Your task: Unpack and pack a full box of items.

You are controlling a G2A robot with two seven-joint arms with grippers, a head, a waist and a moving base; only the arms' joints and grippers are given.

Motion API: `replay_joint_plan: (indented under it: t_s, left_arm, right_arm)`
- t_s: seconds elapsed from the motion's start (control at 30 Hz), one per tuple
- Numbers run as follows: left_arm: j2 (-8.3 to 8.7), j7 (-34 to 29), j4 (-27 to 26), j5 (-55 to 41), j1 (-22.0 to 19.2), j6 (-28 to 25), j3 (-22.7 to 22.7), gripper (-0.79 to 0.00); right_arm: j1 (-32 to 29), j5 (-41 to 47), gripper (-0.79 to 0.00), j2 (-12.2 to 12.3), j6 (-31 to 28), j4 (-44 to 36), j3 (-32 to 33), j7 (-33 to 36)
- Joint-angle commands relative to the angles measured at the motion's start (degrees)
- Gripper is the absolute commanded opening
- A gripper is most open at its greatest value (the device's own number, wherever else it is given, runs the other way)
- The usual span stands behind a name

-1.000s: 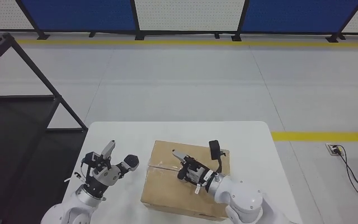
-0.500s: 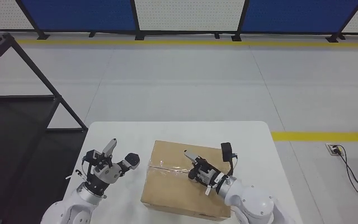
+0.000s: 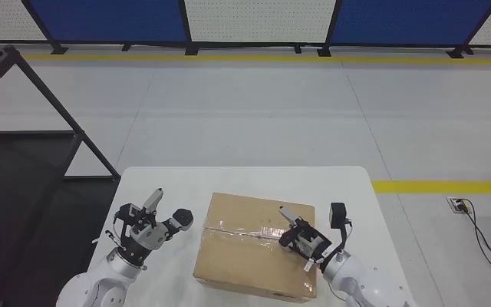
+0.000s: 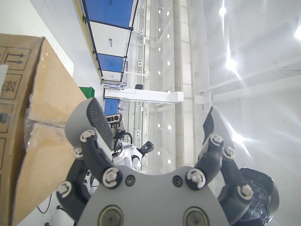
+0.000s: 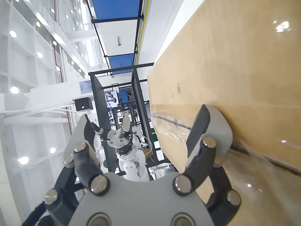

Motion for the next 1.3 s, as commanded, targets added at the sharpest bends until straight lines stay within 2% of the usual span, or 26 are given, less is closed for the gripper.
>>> replay_joint_plan:
  t_s: [0.0, 0.67, 1.0, 1.27]
  left_arm:
    - [0.0, 0.0, 0.0, 0.2, -0.2, 0.2, 0.2, 0.0]
    - [0.09, 0.1, 0.0, 1.3, -1.0, 1.1, 1.0, 0.0]
    - [0.12, 0.0, 0.0, 1.8, -1.4, 1.1, 1.5, 0.0]
    - [0.11, 0.0, 0.2, 2.1, -1.8, 1.1, 1.9, 0.0]
  right_arm:
    - [-1.7, 0.8, 0.0, 0.1, -1.0, -0.7, 1.6, -0.4]
    - [-12.6, 4.7, 0.0, 0.8, -7.4, -4.9, 11.6, -1.0]
    - [-15.4, 6.5, 0.0, 0.9, -8.9, -4.9, 14.4, -0.9]
    - [-14.8, 6.6, 0.0, 0.8, -7.8, -3.4, 13.8, 0.1]
